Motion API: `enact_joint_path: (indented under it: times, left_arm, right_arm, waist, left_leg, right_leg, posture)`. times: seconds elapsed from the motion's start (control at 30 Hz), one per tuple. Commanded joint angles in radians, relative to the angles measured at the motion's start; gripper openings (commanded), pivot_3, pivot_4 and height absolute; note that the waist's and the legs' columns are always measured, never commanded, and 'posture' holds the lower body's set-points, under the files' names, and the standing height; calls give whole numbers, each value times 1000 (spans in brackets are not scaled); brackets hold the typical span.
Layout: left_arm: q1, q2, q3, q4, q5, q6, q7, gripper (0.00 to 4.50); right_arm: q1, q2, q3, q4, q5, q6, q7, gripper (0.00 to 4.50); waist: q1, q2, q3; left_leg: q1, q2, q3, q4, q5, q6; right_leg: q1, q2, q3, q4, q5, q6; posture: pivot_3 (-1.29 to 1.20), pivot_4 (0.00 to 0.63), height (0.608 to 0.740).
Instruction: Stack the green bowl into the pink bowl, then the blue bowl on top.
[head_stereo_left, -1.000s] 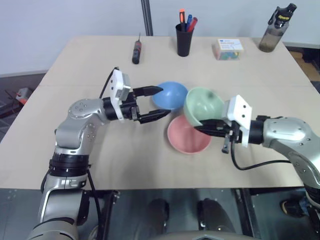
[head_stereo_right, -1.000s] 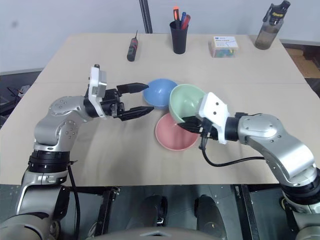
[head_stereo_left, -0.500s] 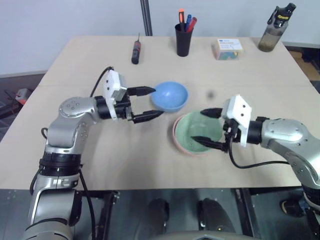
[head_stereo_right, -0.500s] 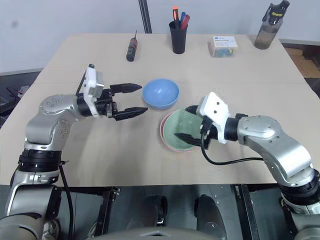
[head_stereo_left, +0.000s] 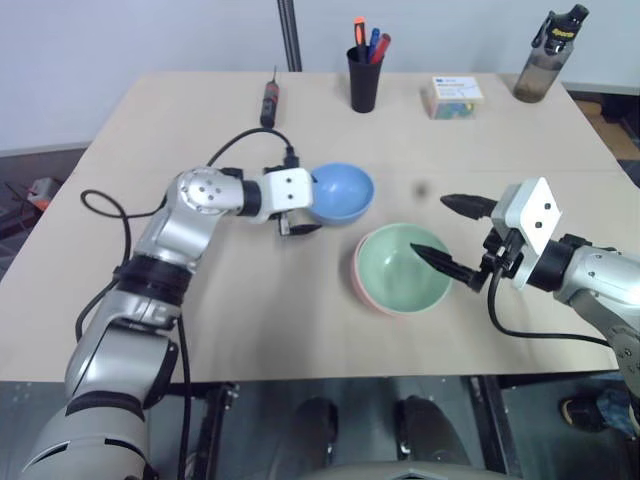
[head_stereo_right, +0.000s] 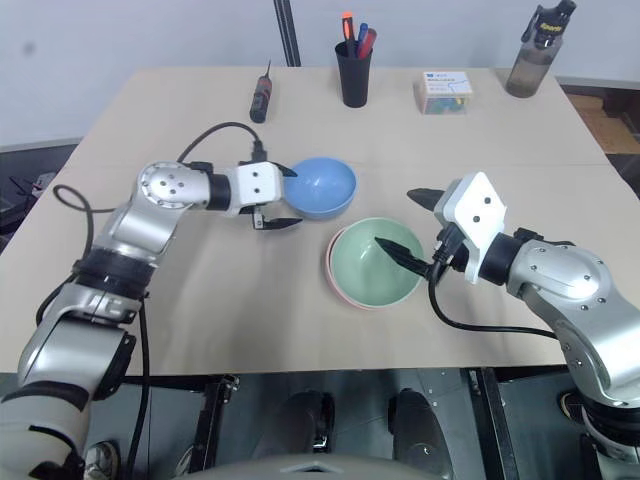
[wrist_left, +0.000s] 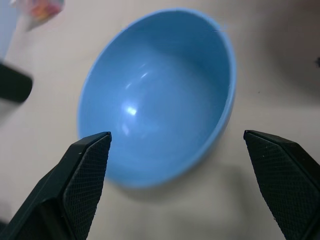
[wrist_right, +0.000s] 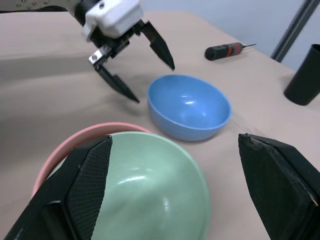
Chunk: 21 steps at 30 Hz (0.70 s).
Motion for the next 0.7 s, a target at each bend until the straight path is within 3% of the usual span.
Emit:
enact_joint_path:
  times: [0.03,0.23,0.33,0.47,0.5,0.6,0.63,0.7]
  left_arm:
    - [-58,-14,-22,58,44,-83,-16,4500]
    - [-114,-52,-63,188,127,-172,7,4500]
    - [-140,-78,-63,233,132,-196,-2,3683]
    - [-153,-89,-57,262,140,-218,-3,2023]
    - [-153,-90,-56,265,140,-221,-4,1834]
    - [-153,-91,-51,262,135,-227,-13,685]
    - [-152,-91,-48,258,131,-229,-19,145]
    - [-147,-91,-39,245,115,-232,-33,49]
  right_arm:
    - [16,-26,-58,-58,-9,-35,-11,4214]
    - [30,-34,-63,-78,-19,-54,-28,4214]
    - [49,-37,-85,-95,-14,-57,-30,4243]
    - [62,-40,-101,-105,-4,-58,-30,4243]
    - [65,-41,-106,-106,-2,-58,-28,4243]
    - [74,-47,-118,-107,4,-61,-24,4243]
    - [79,-50,-124,-106,5,-62,-21,4243]
    - [93,-58,-137,-105,5,-67,-14,4243]
  waist:
    - [0,0,0]
    - [0,0,0]
    - [0,-1,0]
    - [0,-1,0]
    - [0,-1,0]
    - [0,-1,0]
    - [-1,-1,0]
    - [0,-1,0]
  left_leg:
    - [0,0,0,0,0,0]
    - [0,0,0,0,0,0]
    - [0,0,0,0,0,0]
    - [-1,0,0,0,0,1]
    - [-1,0,0,0,0,1]
    - [-1,0,-1,0,0,1]
    - [-1,0,-1,0,0,1]
    - [0,0,-1,0,0,1]
  right_leg:
    - [0,0,0,0,0,0]
    - [0,0,0,0,0,0]
    - [0,0,0,0,0,0]
    - [0,0,0,0,0,0]
    - [0,0,0,0,0,0]
    - [0,0,-1,0,0,0]
    - [0,0,-1,0,0,0]
    - [0,0,-1,0,0,0]
  posture:
    - [0,150,740]
    - [0,150,740]
    - [0,150,740]
    - [0,150,740]
    - [0,150,740]
    - [0,150,740]
    - [0,150,740]
    - [0,150,740]
